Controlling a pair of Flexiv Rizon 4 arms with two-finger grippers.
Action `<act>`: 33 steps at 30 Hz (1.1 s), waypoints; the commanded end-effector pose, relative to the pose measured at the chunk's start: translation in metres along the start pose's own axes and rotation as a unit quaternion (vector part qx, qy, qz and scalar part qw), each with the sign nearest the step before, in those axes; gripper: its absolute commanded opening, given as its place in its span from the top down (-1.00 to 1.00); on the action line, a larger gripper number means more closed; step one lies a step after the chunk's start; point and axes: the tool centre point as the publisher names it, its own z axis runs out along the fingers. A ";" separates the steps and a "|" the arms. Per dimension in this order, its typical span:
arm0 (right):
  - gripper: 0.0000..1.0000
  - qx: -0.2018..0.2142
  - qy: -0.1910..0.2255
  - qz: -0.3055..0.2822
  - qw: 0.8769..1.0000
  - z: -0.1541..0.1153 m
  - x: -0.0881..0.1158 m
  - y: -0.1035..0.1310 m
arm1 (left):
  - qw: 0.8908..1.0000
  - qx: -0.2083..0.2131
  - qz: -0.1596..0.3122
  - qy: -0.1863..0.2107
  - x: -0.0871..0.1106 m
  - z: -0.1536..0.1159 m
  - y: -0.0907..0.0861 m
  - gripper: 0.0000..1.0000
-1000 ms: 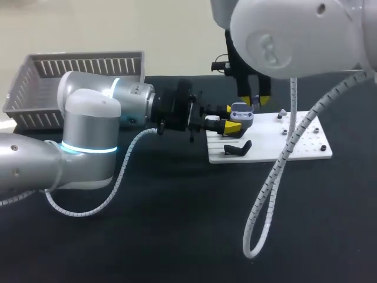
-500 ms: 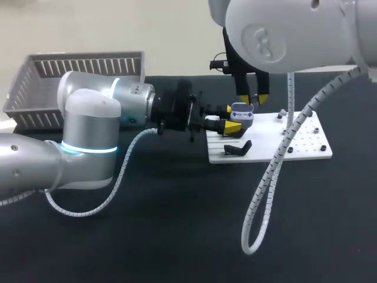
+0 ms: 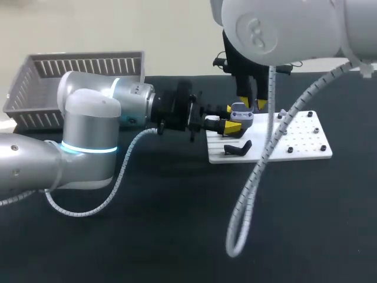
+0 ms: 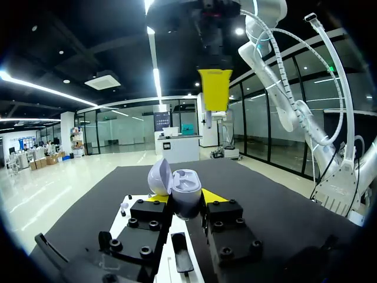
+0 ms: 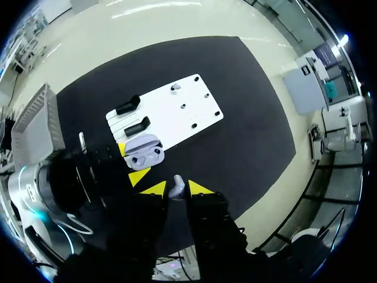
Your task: Pick up each earbud case from the left stands, insert the matching earbuds, close the lid, and place the case in the box.
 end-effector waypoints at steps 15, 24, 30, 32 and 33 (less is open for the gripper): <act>1.00 -0.004 0.004 0.028 1.000 0.007 -0.015 0.020 | 1.000 -0.001 0.001 -0.001 0.001 0.000 0.000 1.00; 1.00 -0.009 0.010 0.031 0.999 0.008 -0.016 0.020 | 1.000 -0.001 0.001 -0.001 0.001 0.000 0.000 1.00; 1.00 -0.009 0.010 0.031 0.999 0.008 -0.016 0.020 | 1.000 -0.001 0.001 -0.001 0.001 0.000 0.000 1.00; 1.00 -0.009 0.010 0.031 0.999 0.008 -0.016 0.020 | 1.000 -0.001 0.001 -0.001 0.001 0.000 0.000 1.00; 1.00 -0.009 0.010 0.031 0.999 0.008 -0.016 0.020 | 1.000 -0.001 0.001 -0.001 0.001 0.000 0.000 1.00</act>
